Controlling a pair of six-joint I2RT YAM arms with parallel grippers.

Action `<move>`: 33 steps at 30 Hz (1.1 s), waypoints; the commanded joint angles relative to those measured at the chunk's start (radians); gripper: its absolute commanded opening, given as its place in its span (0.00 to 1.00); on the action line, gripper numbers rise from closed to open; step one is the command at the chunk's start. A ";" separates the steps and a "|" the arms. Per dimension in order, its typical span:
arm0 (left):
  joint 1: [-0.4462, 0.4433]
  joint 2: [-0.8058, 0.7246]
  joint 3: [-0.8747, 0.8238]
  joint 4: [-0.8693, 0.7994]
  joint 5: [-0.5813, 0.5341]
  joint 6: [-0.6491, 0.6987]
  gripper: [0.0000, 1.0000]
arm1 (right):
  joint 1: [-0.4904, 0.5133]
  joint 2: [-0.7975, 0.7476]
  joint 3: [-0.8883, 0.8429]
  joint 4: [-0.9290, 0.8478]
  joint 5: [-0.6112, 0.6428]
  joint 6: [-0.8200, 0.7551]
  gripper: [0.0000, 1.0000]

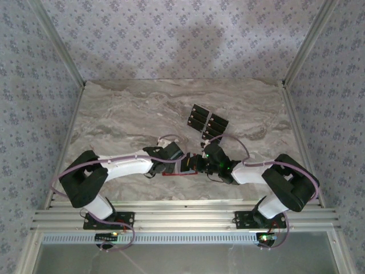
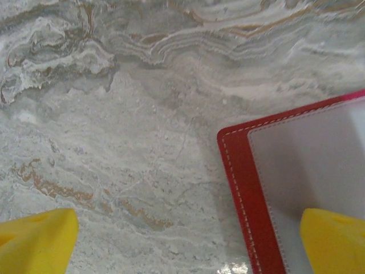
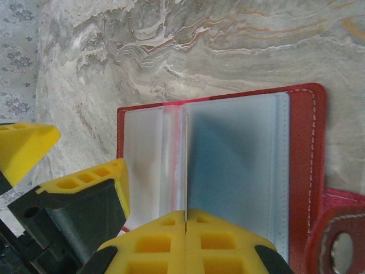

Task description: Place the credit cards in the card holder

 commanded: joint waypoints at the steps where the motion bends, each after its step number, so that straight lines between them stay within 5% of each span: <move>1: -0.002 0.008 -0.022 -0.022 -0.010 -0.023 1.00 | -0.008 0.012 -0.016 0.007 0.019 0.018 0.00; 33: 0.024 0.020 -0.055 -0.062 -0.033 -0.012 1.00 | -0.059 0.072 0.031 0.157 -0.169 -0.032 0.00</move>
